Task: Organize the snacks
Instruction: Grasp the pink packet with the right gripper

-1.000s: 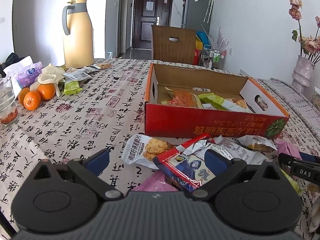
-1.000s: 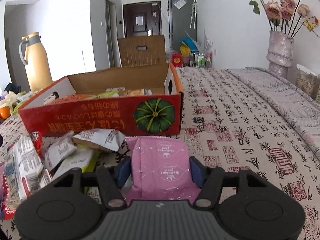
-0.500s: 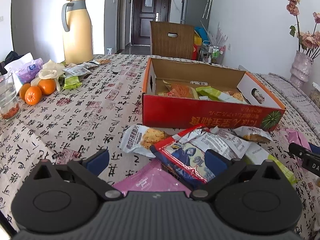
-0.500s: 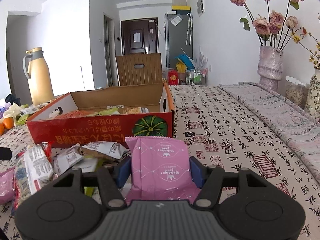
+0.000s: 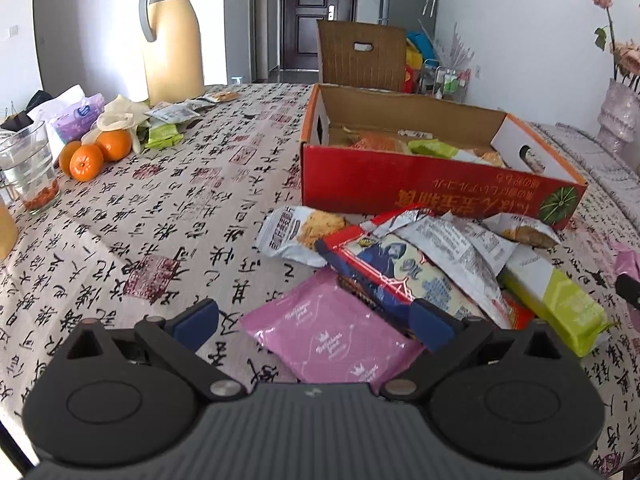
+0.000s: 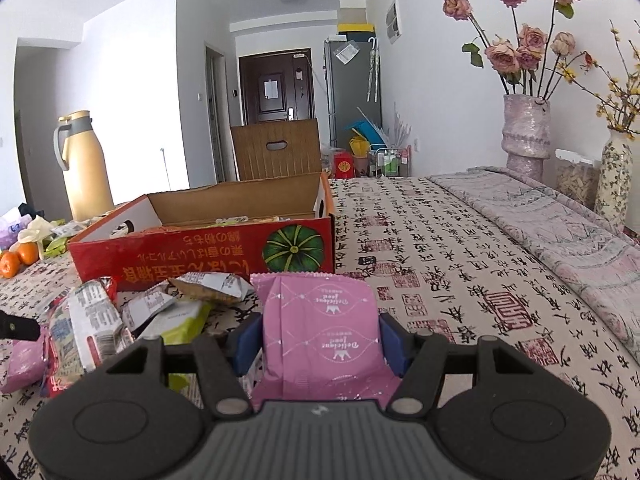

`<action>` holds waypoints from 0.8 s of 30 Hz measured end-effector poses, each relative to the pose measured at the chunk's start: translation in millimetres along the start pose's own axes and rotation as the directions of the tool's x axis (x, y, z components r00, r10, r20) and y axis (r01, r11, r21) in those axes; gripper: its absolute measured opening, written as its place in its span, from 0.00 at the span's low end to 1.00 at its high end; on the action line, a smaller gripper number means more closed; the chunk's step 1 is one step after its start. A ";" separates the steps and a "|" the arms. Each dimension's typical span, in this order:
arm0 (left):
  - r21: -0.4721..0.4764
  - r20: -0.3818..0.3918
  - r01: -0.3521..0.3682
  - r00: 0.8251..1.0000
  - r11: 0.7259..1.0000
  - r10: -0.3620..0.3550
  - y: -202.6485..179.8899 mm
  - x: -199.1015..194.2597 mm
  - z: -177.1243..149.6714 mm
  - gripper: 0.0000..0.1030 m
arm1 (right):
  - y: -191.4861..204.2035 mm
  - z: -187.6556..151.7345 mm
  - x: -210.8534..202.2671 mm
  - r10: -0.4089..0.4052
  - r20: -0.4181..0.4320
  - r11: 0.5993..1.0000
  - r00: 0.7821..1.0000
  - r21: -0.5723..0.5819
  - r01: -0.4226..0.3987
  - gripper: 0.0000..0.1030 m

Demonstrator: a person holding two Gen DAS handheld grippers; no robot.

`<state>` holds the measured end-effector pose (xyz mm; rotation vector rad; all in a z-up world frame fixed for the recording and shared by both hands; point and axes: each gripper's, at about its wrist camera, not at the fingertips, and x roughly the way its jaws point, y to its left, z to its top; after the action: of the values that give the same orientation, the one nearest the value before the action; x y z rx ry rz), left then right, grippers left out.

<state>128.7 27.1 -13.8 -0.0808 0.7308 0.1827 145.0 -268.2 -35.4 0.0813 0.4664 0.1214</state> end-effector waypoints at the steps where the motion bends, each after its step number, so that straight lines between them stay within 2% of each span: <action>1: -0.001 -0.003 -0.005 1.000 1.000 0.005 -0.7 0.6 0.0 1.00 | -0.6 -0.5 -1.4 0.001 0.002 1.000 1.000 0.001 -0.001 0.59; 6: -0.013 -0.033 -0.020 0.999 1.000 0.020 -3.5 5.3 -1.2 1.00 | -2.2 -2.8 -8.6 0.002 0.014 1.000 1.000 0.002 -0.003 0.59; 13: -0.078 -0.071 -0.008 0.997 0.997 0.002 1.4 13.3 -2.0 1.00 | -1.5 -4.9 -15.3 -0.014 0.009 1.000 1.000 0.003 0.014 0.59; 16: -0.064 -0.075 -0.019 0.997 0.998 0.014 -0.4 15.8 -2.6 1.00 | -2.1 -6.3 -16.9 -0.016 0.014 1.000 1.000 0.009 0.015 0.59; 24: -0.100 -0.091 -0.061 0.994 0.993 0.052 3.8 24.6 4.7 1.00 | -1.4 -7.4 -15.8 -0.003 0.007 1.000 1.000 0.009 0.003 0.59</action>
<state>149.0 34.9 -26.9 -0.1674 0.8122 0.2722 127.8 -271.4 -35.1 0.0893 0.4603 0.1160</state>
